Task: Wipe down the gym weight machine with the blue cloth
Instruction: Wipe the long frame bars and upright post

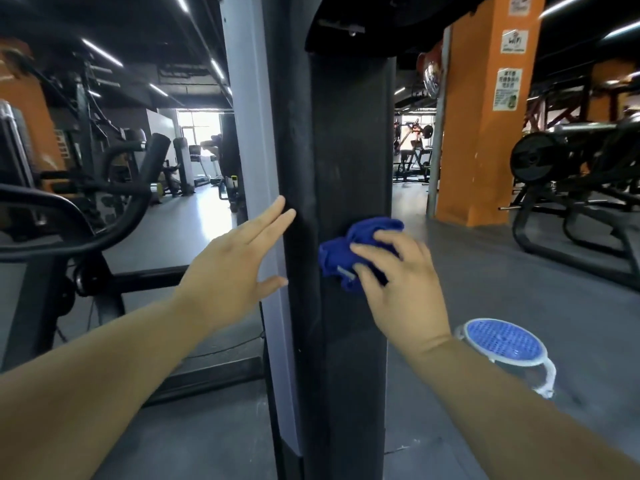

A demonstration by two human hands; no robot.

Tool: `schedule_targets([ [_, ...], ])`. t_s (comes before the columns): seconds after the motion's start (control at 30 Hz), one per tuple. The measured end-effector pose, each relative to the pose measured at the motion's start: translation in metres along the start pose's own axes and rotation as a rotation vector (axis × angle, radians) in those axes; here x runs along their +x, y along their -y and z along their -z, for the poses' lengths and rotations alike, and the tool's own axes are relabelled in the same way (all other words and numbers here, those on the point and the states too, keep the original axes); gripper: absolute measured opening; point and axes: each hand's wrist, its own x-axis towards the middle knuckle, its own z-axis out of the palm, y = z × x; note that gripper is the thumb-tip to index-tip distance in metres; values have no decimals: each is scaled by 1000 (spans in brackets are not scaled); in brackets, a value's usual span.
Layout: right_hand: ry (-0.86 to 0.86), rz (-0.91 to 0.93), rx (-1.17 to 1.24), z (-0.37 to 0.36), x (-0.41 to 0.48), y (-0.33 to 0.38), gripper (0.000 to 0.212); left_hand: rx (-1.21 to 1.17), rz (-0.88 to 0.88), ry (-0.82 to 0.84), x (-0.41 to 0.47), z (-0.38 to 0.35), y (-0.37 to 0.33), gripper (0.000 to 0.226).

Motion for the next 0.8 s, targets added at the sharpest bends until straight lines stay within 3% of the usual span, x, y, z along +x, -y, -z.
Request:
schedule_targets([
  [0.13, -40, -24, 65, -3, 27, 19, 24, -53, 44, 6, -10, -17, -4, 95],
  [0.37, 162, -46, 41, -33, -118, 4, 27, 0, 15, 115, -60, -60, -1, 96],
  [0.47, 155, -129, 125, -33, -127, 10, 27, -47, 36, 165, -84, -75, -8, 95],
  [0.57, 144, -350, 353, -26, -112, 20, 33, -183, 73, 157, -100, -78, -28, 93],
  [0.7, 215, -544, 727, -17, -133, 35, 26, -730, 277, 136, -109, -79, -65, 83],
  [0.8, 262, -645, 1062, -22, -144, 44, 27, -783, 310, 83, -111, -81, -78, 68],
])
